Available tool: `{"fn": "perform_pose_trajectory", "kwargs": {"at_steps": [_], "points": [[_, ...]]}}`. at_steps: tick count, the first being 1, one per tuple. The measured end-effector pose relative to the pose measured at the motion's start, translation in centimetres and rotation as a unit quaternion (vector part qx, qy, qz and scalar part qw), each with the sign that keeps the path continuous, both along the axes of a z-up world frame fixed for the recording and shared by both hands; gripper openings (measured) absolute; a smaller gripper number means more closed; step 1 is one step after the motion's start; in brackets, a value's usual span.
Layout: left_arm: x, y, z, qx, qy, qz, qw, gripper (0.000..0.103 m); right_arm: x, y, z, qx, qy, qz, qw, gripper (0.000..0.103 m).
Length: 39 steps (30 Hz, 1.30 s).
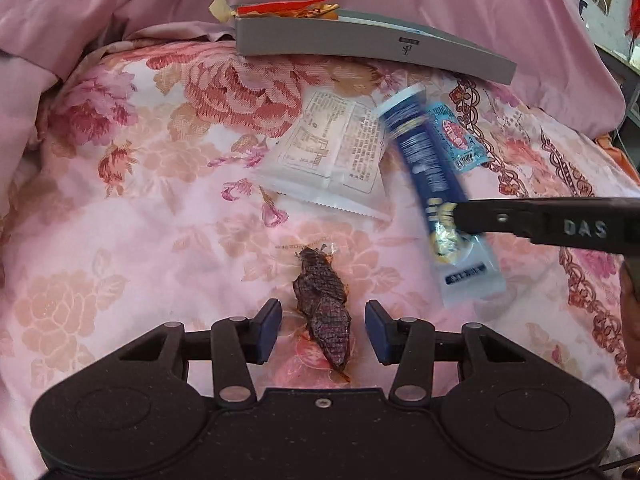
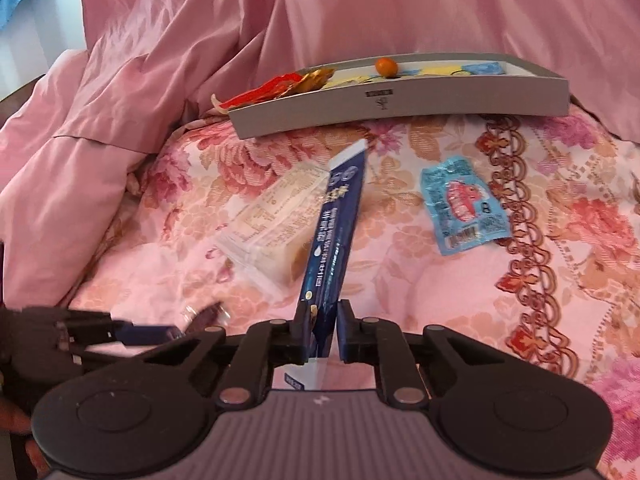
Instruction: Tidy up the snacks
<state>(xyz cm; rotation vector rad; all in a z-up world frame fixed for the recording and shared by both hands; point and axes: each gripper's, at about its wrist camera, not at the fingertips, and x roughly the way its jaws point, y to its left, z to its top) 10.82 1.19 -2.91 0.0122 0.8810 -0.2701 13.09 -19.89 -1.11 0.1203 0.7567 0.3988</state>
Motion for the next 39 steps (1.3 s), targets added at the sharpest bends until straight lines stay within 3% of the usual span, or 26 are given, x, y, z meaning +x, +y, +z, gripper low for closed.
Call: {"fn": "perform_pose_trajectory", "kwargs": {"at_steps": [6,13,17,18,20,29,34,39], "points": [[0.4,0.1,-0.3,0.003,-0.008,-0.010,0.9999,0.049,1.4,1.5,-1.3,0.027,0.037,0.025,0.999,0.015],[1.2,0.3,-0.8,-0.003,-0.011,-0.026,0.9996,0.058,2.7,2.4,-2.4,0.034,0.057,0.026,0.997,0.024],[1.4,0.3,-0.9,-0.003,-0.013,-0.030,0.9995,0.057,2.9,2.4,-2.4,0.037,0.058,0.024,0.997,0.025],[1.4,0.3,-0.9,-0.001,-0.014,-0.028,0.9995,0.052,2.9,2.4,-2.4,0.038,0.057,0.023,0.997,0.023],[1.3,0.3,-0.9,0.002,-0.015,-0.028,0.9995,0.051,2.7,2.4,-2.4,0.032,0.051,0.019,0.998,0.016],[1.0,0.6,-0.5,-0.028,-0.014,-0.012,0.9994,0.047,0.3,2.3,-1.6,0.005,-0.009,0.020,1.000,0.013],[0.5,0.5,0.0,-0.043,-0.035,-0.003,0.9984,0.047,-1.1,1.9,-0.6,0.005,-0.048,0.014,0.999,0.013],[0.1,0.3,0.6,-0.061,-0.051,-0.003,0.9968,0.047,-1.7,1.0,0.0,0.013,-0.061,0.004,0.998,0.013]]}}
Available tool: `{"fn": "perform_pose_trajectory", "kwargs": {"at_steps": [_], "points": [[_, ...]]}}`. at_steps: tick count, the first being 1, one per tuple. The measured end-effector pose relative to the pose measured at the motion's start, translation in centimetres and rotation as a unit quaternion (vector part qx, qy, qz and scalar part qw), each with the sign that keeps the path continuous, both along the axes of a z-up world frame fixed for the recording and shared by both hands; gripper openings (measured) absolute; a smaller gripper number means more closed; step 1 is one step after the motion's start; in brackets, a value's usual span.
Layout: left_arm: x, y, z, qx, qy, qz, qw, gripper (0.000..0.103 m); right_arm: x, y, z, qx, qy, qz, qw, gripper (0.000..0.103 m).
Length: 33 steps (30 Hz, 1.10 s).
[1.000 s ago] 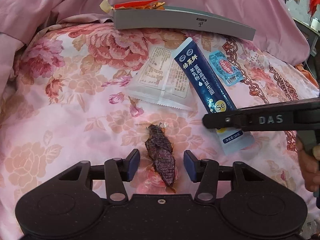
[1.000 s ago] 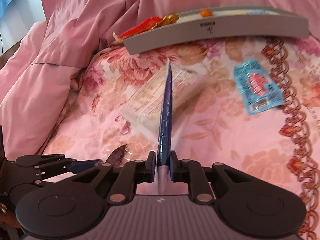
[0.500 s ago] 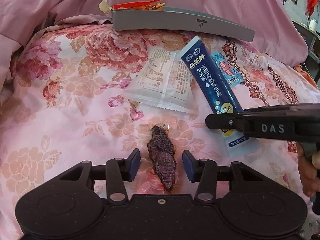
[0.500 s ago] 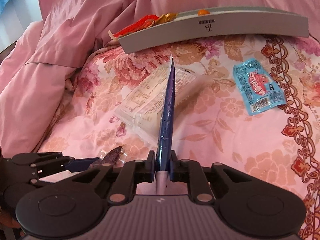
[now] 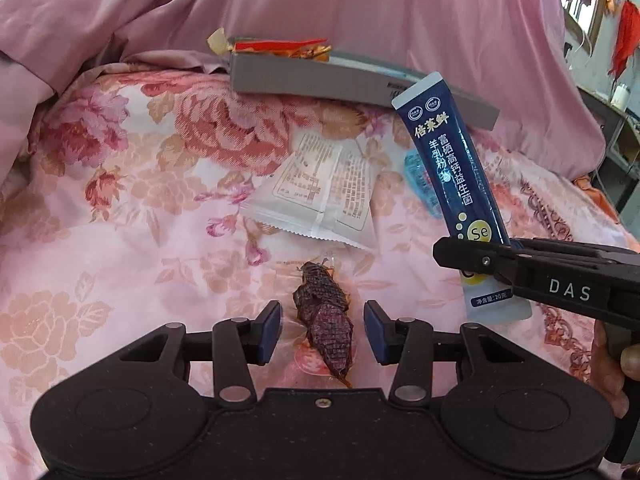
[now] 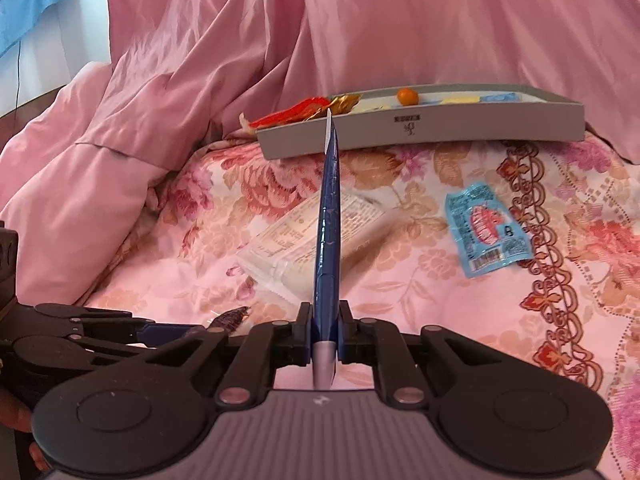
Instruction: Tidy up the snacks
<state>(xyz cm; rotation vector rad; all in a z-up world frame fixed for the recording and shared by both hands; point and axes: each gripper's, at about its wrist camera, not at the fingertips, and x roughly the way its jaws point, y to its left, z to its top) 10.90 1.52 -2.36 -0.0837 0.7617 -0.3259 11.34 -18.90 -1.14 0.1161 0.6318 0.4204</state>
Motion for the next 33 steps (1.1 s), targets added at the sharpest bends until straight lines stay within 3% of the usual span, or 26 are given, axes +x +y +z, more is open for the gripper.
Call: {"fn": "perform_pose_trajectory", "kwargs": {"at_steps": [3,10,21,27,33], "points": [[-0.1,-0.4,-0.1,0.007,0.008,-0.002,0.9999,0.047,-0.2,-0.6,0.2,0.004,-0.001,-0.002,1.000,0.013],[-1.7,-0.7,0.6,-0.017,0.016,-0.006,0.9997,0.046,-0.7,-1.3,0.0,0.011,0.005,-0.008,1.000,0.013],[-2.6,-1.1,2.3,-0.025,-0.034,0.014,0.9990,0.047,-1.5,-2.5,0.3,0.026,0.000,-0.019,0.999,0.013],[-0.5,-0.6,5.2,-0.023,-0.074,0.040,0.9962,0.047,-0.7,-3.2,2.2,0.031,-0.017,-0.013,0.999,0.013],[4.3,-0.3,9.9,-0.022,-0.121,0.059,0.9907,0.047,2.2,-3.8,5.4,0.013,-0.026,0.001,1.000,0.013]]}}
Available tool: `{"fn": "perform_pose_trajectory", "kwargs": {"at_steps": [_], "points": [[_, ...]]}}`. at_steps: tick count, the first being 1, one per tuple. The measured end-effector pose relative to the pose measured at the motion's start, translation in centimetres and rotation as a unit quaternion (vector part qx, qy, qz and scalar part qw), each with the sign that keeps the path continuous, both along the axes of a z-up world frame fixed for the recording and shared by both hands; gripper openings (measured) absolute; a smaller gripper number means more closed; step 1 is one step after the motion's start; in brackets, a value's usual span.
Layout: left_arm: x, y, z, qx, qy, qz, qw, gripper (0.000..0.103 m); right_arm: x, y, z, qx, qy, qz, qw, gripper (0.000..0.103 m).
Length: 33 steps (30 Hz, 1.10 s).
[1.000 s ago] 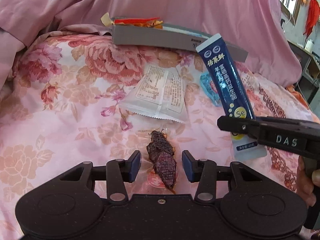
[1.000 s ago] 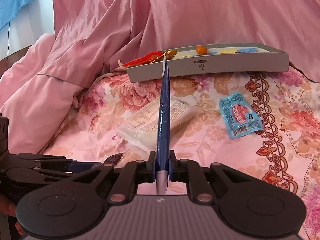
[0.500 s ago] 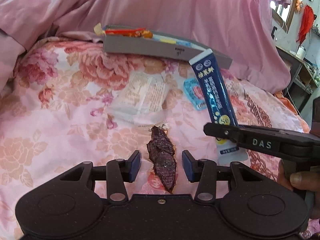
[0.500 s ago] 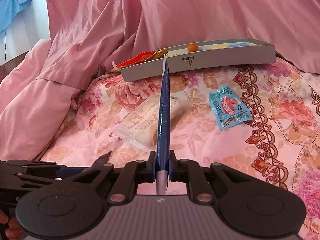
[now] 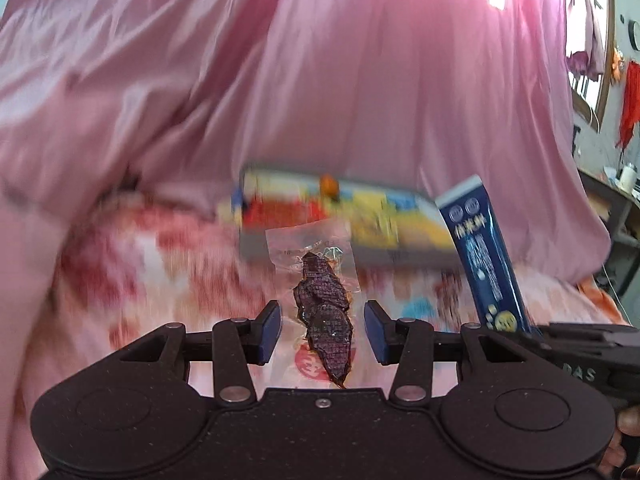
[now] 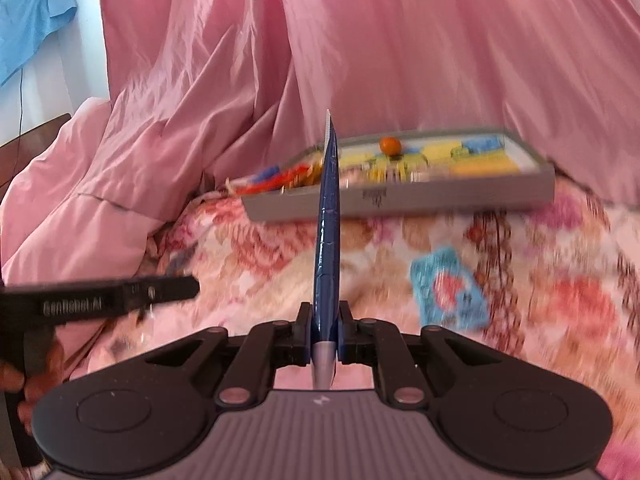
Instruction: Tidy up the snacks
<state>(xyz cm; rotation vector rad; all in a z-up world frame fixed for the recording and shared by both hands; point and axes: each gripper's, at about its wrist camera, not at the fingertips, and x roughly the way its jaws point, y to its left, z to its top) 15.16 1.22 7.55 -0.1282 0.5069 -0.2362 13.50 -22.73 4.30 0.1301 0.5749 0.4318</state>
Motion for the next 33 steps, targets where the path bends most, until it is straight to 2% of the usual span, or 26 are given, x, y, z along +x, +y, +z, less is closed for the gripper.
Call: {"fn": "perform_pose_trajectory", "kwargs": {"at_steps": [8,14,18,23,33], "points": [[7.9,-1.2,4.8,0.005,-0.052,0.016,0.9985,0.047,6.5,-0.6,5.2,-0.013,-0.034,0.004,0.999,0.013],[13.9,-3.3,5.0,0.004,-0.051,0.016,0.9986,0.047,12.6,-0.9,6.9,-0.005,-0.035,-0.018,0.999,0.013],[17.2,-4.7,4.0,0.022,-0.036,0.018,0.9989,0.047,16.2,-0.9,6.7,-0.004,-0.022,-0.033,0.999,0.013],[19.5,-5.7,2.6,0.031,-0.013,0.015,0.9993,0.047,19.3,-1.0,5.2,-0.002,0.003,-0.049,0.999,0.013],[21.7,-6.3,0.8,0.036,0.026,0.020,0.9988,0.047,21.2,-0.7,2.2,-0.009,0.050,-0.051,0.997,0.013]]}}
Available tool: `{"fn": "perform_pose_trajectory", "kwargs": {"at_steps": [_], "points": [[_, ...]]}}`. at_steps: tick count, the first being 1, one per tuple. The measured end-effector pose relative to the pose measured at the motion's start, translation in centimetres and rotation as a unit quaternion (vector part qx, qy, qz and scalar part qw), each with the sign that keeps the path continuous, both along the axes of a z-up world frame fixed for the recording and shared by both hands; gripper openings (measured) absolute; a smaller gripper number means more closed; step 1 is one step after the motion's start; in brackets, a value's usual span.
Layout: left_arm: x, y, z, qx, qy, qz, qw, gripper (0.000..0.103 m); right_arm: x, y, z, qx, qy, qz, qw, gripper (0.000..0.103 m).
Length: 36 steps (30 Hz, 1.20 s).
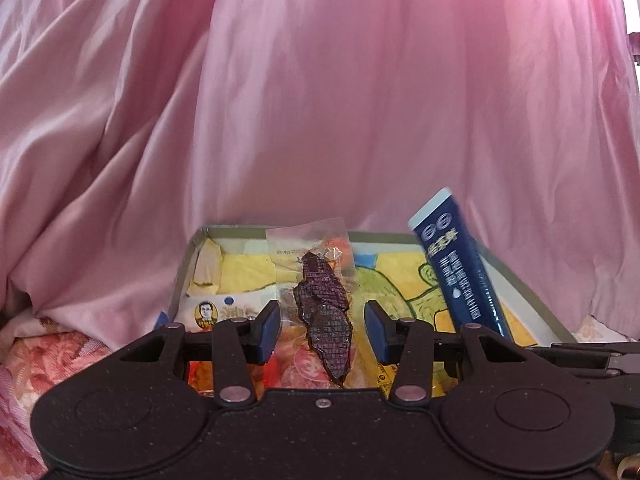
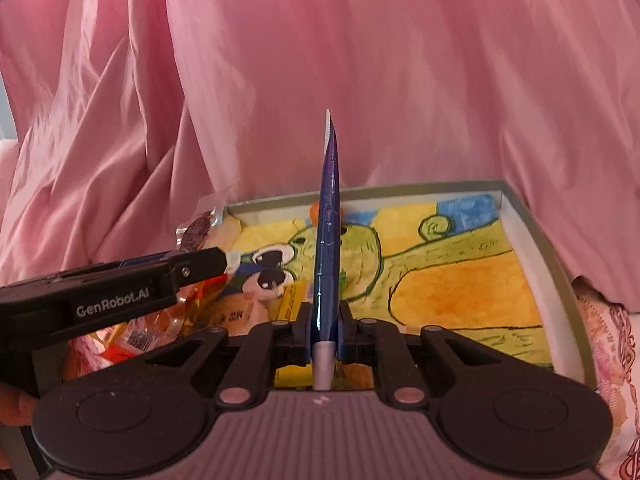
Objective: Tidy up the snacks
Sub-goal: 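Lower the meat strip and blue sachet into the tray and open both tools, then withdraw both tools from the tray back over the remaining snacks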
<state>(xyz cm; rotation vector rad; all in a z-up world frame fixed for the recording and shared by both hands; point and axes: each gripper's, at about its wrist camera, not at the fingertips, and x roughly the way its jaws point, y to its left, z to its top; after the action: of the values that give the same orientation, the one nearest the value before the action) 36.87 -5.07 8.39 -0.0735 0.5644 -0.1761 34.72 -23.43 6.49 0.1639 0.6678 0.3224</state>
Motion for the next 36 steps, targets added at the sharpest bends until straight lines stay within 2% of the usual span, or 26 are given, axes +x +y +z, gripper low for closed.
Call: {"fn": "perform_pose_trajectory", "kwargs": {"at_steps": [9,11,12,13,16,19,22,26,31,36], "points": [[0.6,-0.4,-1.2,0.005,0.035,0.001,0.9994,0.050,0.6,0.2,-1.0,-0.009,0.013,-0.001,1.000,0.014],[0.6,-0.2,-1.3,0.001,0.039,0.007,0.9992,0.064,0.4,0.3,-1.0,-0.013,0.008,-0.002,1.000,0.018],[0.5,0.0,-1.3,-0.001,0.038,0.011,0.9992,0.074,0.5,0.3,-0.9,-0.015,0.005,-0.003,1.000,0.019],[0.4,0.1,-1.1,-0.002,0.034,0.017,0.9993,0.080,0.3,0.4,-0.8,-0.019,0.001,-0.004,1.000,0.024],[0.1,0.4,-0.2,-0.016,0.019,0.029,0.9993,0.086,0.0,0.2,-0.5,-0.024,-0.009,-0.009,1.000,0.042],[-0.8,0.8,1.1,-0.025,-0.004,0.042,0.9988,0.095,-0.6,-0.2,0.1,-0.026,-0.024,-0.015,0.999,0.053],[-2.2,1.0,2.6,-0.031,-0.039,0.057,0.9971,0.102,-1.8,-0.6,1.0,-0.033,-0.057,-0.026,0.998,0.067],[-4.4,1.4,4.1,-0.031,-0.080,0.067,0.9941,0.102,-4.2,-1.1,2.8,-0.041,-0.121,-0.038,0.991,0.084],[-8.1,2.1,5.6,-0.039,-0.126,0.067,0.9891,0.102,-8.4,-1.4,4.8,-0.044,-0.201,-0.051,0.977,0.098],[-11.7,2.3,6.1,-0.032,-0.160,0.061,0.9847,0.102,-12.3,-1.2,5.8,-0.049,-0.255,-0.051,0.964,0.103]]}}
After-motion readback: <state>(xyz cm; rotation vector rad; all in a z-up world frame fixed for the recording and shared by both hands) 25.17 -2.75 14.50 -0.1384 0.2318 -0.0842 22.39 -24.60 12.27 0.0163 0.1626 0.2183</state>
